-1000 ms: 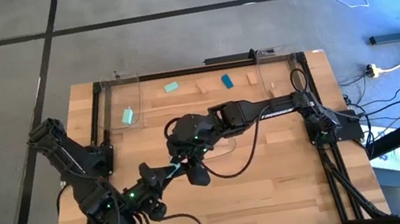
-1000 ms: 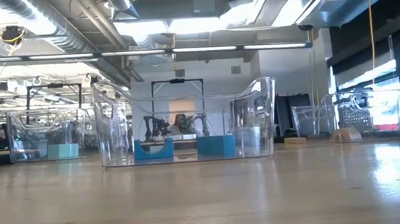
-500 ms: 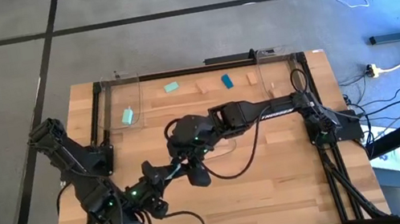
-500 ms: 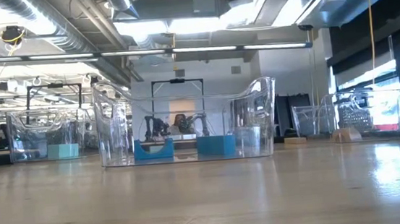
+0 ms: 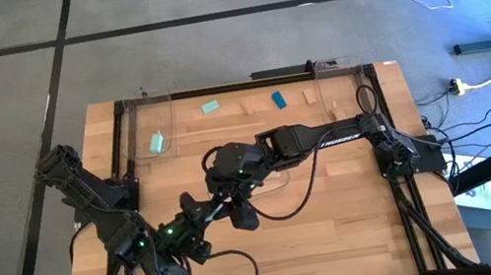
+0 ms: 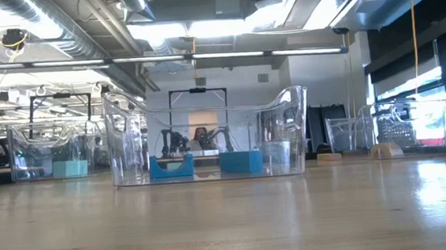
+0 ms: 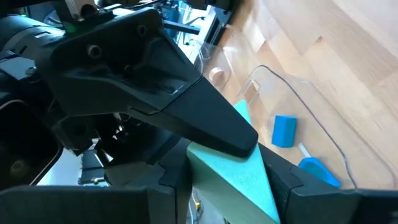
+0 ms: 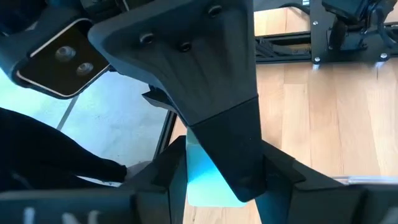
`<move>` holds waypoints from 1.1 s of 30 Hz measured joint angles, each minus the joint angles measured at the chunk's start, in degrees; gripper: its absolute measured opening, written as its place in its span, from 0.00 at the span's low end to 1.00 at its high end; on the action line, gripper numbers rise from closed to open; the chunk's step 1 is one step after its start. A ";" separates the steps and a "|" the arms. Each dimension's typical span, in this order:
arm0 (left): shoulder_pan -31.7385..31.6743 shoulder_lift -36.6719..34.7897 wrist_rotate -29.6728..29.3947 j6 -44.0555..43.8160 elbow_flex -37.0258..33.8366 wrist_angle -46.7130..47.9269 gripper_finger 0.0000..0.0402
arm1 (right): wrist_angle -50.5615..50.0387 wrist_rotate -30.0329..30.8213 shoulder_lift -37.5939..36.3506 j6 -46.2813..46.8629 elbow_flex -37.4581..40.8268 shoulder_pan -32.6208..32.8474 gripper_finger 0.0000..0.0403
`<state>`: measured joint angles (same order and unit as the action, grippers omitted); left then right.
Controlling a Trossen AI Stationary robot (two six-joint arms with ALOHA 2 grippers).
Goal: Sort & place blocks by color
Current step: Put the bottom light blue block into the top left transparent bin
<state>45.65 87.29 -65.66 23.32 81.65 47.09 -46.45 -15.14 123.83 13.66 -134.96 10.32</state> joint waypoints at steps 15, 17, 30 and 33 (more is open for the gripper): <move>0.10 -0.68 5.72 -5.07 -0.07 2.60 0.28 | -6.28 -4.78 -0.07 0.63 -0.07 -0.73 0.45; 0.26 -1.74 6.00 -7.91 -0.05 4.26 0.28 | -9.46 -5.56 -0.41 -0.55 -0.07 -0.71 0.45; -3.44 -12.06 11.22 -34.70 -0.06 24.03 0.28 | -28.86 21.37 -6.70 -3.49 -0.04 -0.71 0.46; -7.82 -13.64 13.03 -42.14 -0.04 29.46 0.28 | -31.00 28.29 -7.50 -3.66 -0.04 -0.80 0.46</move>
<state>37.83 73.65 -52.64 -18.82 81.60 76.55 -77.45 13.15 116.33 10.00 -135.00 9.52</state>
